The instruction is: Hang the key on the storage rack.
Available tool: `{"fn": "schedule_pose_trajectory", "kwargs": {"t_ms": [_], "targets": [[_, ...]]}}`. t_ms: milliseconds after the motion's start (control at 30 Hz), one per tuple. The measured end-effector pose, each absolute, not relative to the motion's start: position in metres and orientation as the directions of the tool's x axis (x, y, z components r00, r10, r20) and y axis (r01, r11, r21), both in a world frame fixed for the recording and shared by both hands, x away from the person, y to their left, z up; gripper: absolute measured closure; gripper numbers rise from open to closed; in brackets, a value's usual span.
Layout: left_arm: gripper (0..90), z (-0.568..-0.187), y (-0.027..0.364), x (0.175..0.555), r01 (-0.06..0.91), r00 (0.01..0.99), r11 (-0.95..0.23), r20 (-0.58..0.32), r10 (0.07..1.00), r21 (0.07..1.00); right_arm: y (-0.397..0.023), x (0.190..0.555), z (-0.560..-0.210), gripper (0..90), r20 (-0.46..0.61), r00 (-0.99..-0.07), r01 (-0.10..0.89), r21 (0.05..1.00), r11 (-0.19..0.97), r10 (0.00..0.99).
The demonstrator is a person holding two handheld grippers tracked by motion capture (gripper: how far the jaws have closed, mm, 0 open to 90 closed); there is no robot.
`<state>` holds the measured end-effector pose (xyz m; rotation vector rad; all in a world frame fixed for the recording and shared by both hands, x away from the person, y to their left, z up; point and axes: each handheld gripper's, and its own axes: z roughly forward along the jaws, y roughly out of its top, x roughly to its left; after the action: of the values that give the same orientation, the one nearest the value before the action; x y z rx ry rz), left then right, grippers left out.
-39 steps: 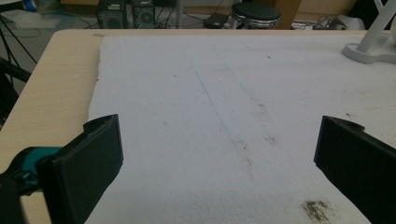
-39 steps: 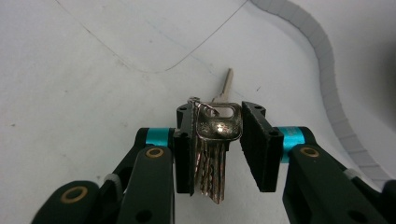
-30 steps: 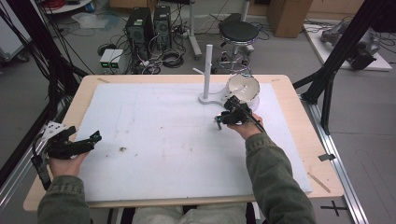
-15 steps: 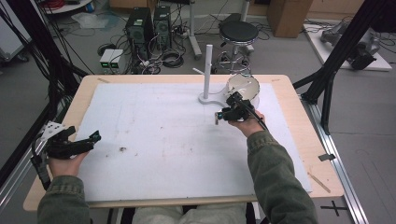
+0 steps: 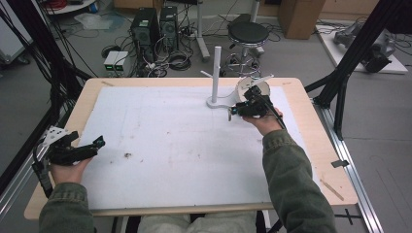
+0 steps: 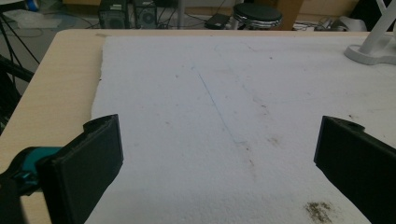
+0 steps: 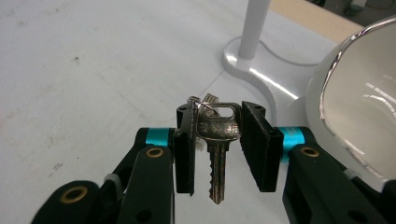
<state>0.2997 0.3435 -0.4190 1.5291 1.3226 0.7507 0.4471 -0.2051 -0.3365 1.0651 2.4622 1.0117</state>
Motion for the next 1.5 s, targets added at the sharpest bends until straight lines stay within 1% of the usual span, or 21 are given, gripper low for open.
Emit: {"fn": "schedule_pose_trajectory", "kwargs": {"t_ms": [300,400,533,1133,1500], "targets": [[1.7,-0.419,0.344,0.3,0.381,0.227,0.031,-0.126,0.966,0.924,-0.201,0.453,-0.309,66.8,0.004,-0.691,0.519,0.699,0.492,0.722],[1.7,-0.419,0.344,0.3,0.381,0.226,0.031,-0.125,0.966,0.924,-0.198,0.455,-0.296,66.8,0.0,-0.703,0.5,0.711,0.494,0.711],[1.7,-0.419,0.344,0.3,0.378,0.224,0.033,-0.126,0.966,0.925,-0.196,0.458,-0.286,66.8,-0.005,-0.71,0.489,0.716,0.499,0.704],[1.7,-0.419,0.345,0.3,0.381,0.22,0.041,-0.134,0.966,0.923,-0.187,0.473,-0.252,66.8,-0.008,-0.722,0.477,0.719,0.506,0.692],[1.7,-0.419,0.345,0.301,0.377,0.22,0.044,-0.136,0.966,0.925,-0.183,0.481,-0.247,66.8,0.003,-0.719,0.474,0.733,0.488,0.694]]}}
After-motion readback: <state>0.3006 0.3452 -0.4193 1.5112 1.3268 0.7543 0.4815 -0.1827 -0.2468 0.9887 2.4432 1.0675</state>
